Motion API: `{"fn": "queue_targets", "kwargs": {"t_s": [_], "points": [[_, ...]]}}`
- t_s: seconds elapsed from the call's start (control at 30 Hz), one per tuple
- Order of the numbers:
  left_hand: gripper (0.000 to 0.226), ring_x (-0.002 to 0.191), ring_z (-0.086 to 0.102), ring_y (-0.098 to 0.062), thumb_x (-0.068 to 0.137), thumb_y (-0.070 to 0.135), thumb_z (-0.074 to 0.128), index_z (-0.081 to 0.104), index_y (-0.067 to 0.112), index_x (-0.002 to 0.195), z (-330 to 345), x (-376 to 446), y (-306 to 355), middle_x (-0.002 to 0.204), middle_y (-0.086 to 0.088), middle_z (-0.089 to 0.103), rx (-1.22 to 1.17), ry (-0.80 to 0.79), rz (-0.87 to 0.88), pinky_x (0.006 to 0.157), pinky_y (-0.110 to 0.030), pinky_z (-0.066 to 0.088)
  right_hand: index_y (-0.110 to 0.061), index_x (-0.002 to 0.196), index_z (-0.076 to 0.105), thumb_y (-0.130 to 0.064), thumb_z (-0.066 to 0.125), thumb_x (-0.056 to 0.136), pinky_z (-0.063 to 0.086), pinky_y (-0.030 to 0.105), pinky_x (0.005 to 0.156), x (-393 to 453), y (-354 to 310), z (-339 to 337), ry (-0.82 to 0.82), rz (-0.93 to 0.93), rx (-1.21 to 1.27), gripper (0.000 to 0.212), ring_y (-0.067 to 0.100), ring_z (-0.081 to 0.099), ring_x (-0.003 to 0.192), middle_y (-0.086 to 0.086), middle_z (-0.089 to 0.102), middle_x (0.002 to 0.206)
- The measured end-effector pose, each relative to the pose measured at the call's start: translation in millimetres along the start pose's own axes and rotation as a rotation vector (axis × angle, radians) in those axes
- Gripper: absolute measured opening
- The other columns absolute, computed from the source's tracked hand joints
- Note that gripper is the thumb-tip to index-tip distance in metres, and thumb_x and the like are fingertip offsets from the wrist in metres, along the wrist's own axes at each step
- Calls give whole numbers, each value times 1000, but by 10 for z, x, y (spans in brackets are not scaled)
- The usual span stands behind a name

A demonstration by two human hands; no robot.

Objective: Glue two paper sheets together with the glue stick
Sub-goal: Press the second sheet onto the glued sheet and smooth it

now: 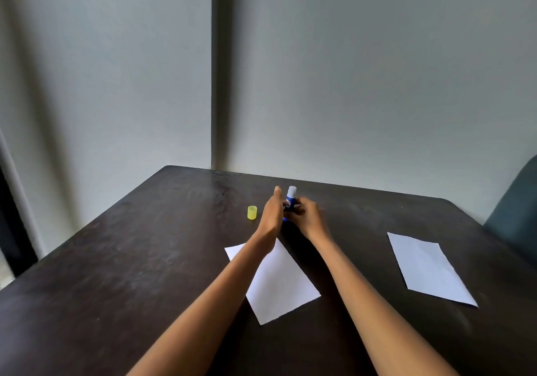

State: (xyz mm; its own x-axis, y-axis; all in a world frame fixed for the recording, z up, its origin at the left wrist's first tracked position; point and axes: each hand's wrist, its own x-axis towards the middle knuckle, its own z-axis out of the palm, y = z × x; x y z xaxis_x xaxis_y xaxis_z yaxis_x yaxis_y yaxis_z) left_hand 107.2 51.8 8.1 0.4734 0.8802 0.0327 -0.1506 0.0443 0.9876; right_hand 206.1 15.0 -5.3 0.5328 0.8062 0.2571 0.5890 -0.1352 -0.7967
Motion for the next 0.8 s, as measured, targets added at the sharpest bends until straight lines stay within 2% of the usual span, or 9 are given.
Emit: {"fn": "queue_targets", "kwargs": {"t_s": [0.07, 0.17, 0.27, 0.37, 0.47, 0.6, 0.67, 0.73, 0.8], "points": [[49, 79, 59, -3, 100, 46, 20, 57, 21, 80, -11, -15, 2, 64, 15, 71, 12, -29, -22, 76, -18, 42, -16, 106, 63, -23, 71, 77, 41, 13, 63, -13, -1, -3, -6, 19, 11, 32, 10, 62, 81, 2, 72, 100], [49, 101, 53, -14, 98, 50, 24, 55, 14, 112, -27, -78, 42, 111, 0, 58, -10, -34, -80, 91, -28, 41, -14, 122, 53, -22, 74, 75, 43, 16, 71, -31, 3, -34, -29, 36, 11, 52, 11, 60, 83, 6, 66, 114], [26, 93, 48, -8, 99, 43, 29, 49, 27, 92, -15, -250, 118, 104, 8, 49, 27, 34, 35, 88, -27, 32, -14, 136, 40, -21, 76, 74, 42, 24, 80, -124, 3, -125, -61, 66, 32, 72, 14, 58, 90, 9, 54, 130], [13, 93, 49, -7, 99, 27, 39, 52, 24, 100, 97, -489, 116, 104, 5, 52, 146, 73, 235, 87, -25, 35, -12, 132, 45, -17, 71, 80, 45, 28, 83, -316, 58, -345, 44, 29, 14, 58, 18, 57, 93, 12, 54, 128], [29, 102, 52, -13, 94, 11, 47, 51, 8, 122, 403, -736, 33, 121, -5, 55, 265, -18, 259, 88, -25, 42, -13, 116, 59, -8, 56, 85, 49, 37, 86, -596, 237, -818, 269, 32, -158, 32, 27, 62, 100, 12, 61, 118], [37, 115, 54, -26, 92, 7, 48, 48, 3, 129, 960, -906, 19, 126, -13, 56, 226, -153, 46, 102, -36, 44, -18, 106, 65, -2, 47, 82, 47, 39, 83, -1005, 544, -1524, 462, 157, -385, 34, 34, 57, 106, 12, 60, 114], [21, 89, 59, -26, 92, 6, 47, 54, 3, 111, 1226, -968, 45, 102, -14, 58, 115, -217, -108, 80, -34, 51, -15, 109, 64, 1, 44, 82, 45, 40, 86, -1133, 679, -1764, 482, 211, -403, 36, 36, 55, 109, 15, 59, 117], [14, 62, 45, -19, 91, 4, 44, 54, 5, 101, 1475, -1043, 81, 78, -10, 45, 26, -259, -244, 54, -25, 36, -12, 113, 61, 1, 43, 84, 45, 41, 89, -1197, 792, -1914, 465, 251, -408, 37, 37, 54, 112, 17, 59, 121], [38, 80, 53, -26, 91, 8, 44, 43, 2, 128, 1689, -1066, 78, 98, -16, 48, 16, -312, -345, 66, -30, 43, -11, 116, 59, 1, 42, 85, 45, 40, 89, -1225, 866, -1968, 454, 263, -433, 37, 37, 55, 112, 17, 62, 121]]}}
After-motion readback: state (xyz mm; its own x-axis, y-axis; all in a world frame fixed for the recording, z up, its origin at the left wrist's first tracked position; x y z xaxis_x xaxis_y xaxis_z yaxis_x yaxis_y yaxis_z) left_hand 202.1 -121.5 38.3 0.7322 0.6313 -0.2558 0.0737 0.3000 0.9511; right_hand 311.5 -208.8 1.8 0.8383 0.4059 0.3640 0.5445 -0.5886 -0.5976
